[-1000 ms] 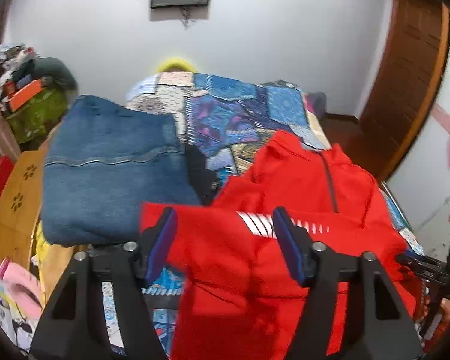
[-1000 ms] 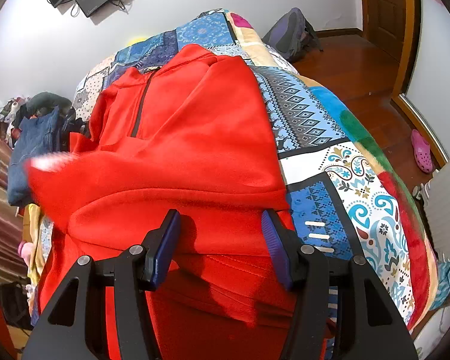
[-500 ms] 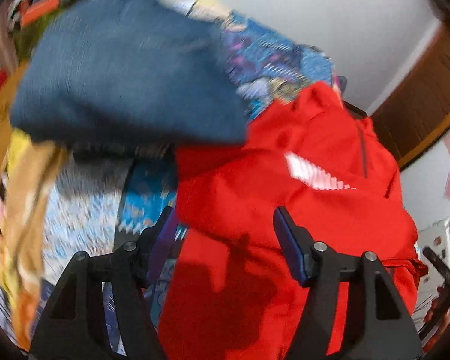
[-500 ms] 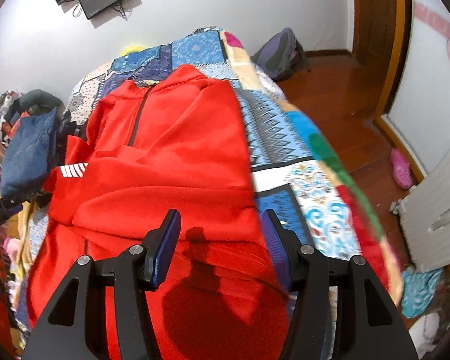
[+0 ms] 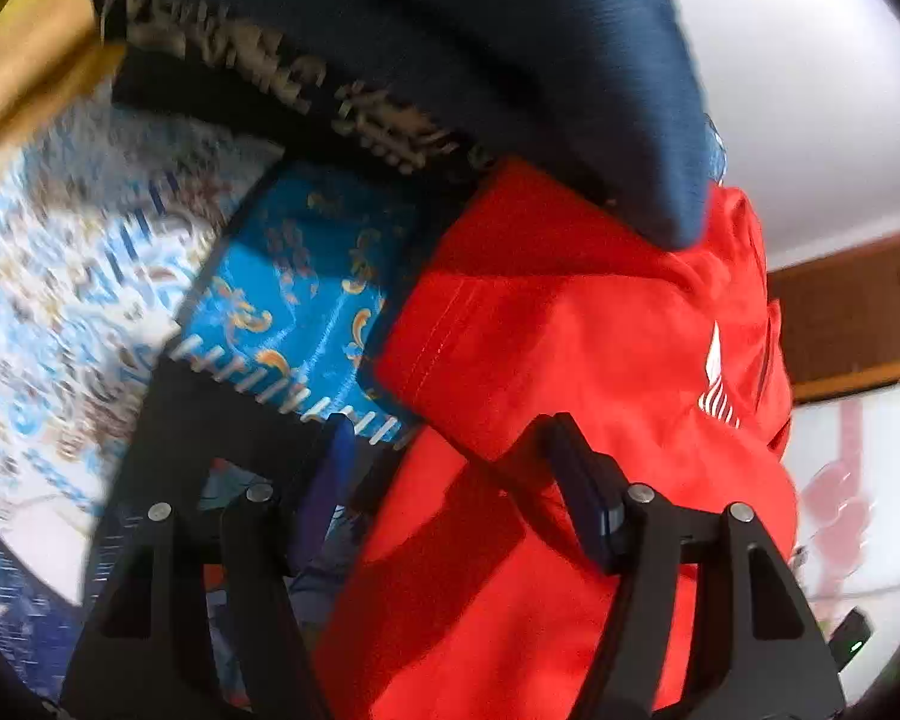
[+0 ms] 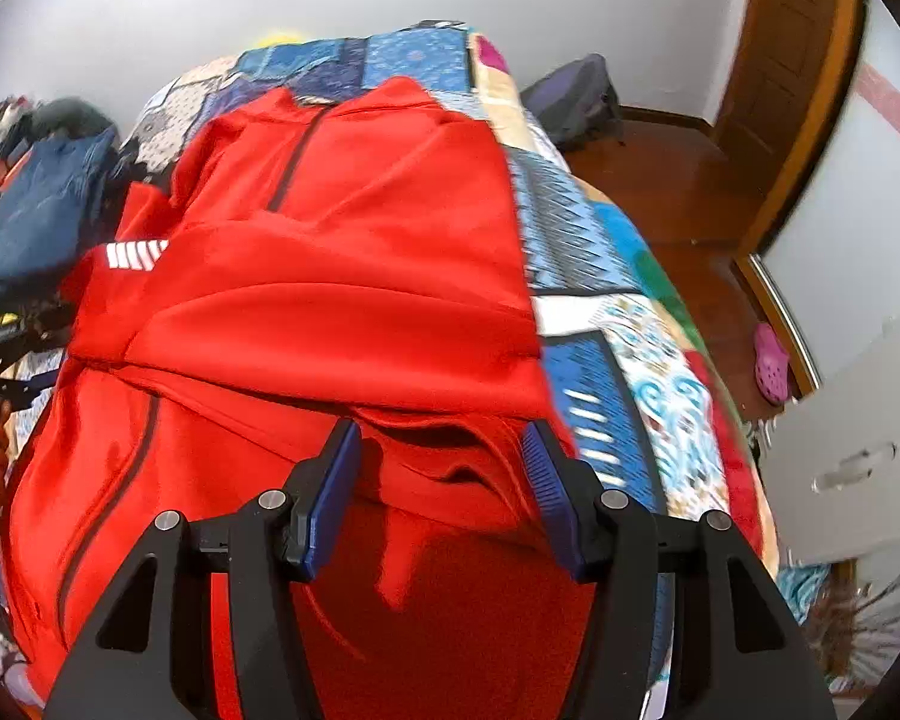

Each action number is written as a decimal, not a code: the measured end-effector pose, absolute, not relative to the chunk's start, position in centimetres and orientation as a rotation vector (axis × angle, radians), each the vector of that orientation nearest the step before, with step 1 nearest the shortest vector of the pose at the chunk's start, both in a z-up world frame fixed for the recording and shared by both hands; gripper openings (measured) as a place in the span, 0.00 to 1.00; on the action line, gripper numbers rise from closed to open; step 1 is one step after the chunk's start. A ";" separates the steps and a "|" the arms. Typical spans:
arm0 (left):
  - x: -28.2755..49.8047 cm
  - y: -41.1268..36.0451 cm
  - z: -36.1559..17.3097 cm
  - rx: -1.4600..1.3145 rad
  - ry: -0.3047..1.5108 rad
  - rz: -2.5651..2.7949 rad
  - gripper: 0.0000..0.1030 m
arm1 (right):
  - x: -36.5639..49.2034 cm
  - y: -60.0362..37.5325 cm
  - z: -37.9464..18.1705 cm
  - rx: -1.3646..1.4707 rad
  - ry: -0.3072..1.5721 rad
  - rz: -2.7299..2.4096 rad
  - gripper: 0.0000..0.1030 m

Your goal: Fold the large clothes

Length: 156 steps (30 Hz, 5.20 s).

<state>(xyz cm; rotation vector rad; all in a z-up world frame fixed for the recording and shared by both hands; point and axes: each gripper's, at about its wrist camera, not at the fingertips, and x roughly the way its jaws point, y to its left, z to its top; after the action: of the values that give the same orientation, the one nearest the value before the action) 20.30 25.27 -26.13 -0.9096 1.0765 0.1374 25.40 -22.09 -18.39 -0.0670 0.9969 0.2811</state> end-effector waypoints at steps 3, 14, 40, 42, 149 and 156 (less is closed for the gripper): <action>20.8 25.5 -27.2 -0.949 1.078 0.136 0.63 | 25.9 -20.6 -18.8 -0.113 1.010 0.309 0.51; 21.9 24.7 -27.5 -0.972 1.050 0.126 0.63 | 28.2 -20.6 -17.9 0.006 0.915 0.230 0.51; 23.2 22.5 -25.4 -0.778 1.080 0.182 0.63 | 28.0 -20.9 -19.0 -0.094 0.945 0.229 0.51; 23.0 22.5 -25.3 -0.776 1.081 0.186 0.63 | 28.8 -21.2 -19.1 -0.091 0.943 0.169 0.51; 14.7 20.3 -19.7 -0.641 1.023 0.144 0.01 | 27.8 -24.4 -20.1 -0.005 0.982 0.276 0.55; 12.6 20.8 -18.1 -0.591 0.981 0.191 0.01 | 27.7 -25.3 -17.3 0.093 0.979 0.335 0.55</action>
<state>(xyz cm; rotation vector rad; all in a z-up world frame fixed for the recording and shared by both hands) 12.57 20.84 -18.10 -0.5907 0.9806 0.1909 27.66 -25.30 -17.30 0.0928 0.9788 0.3354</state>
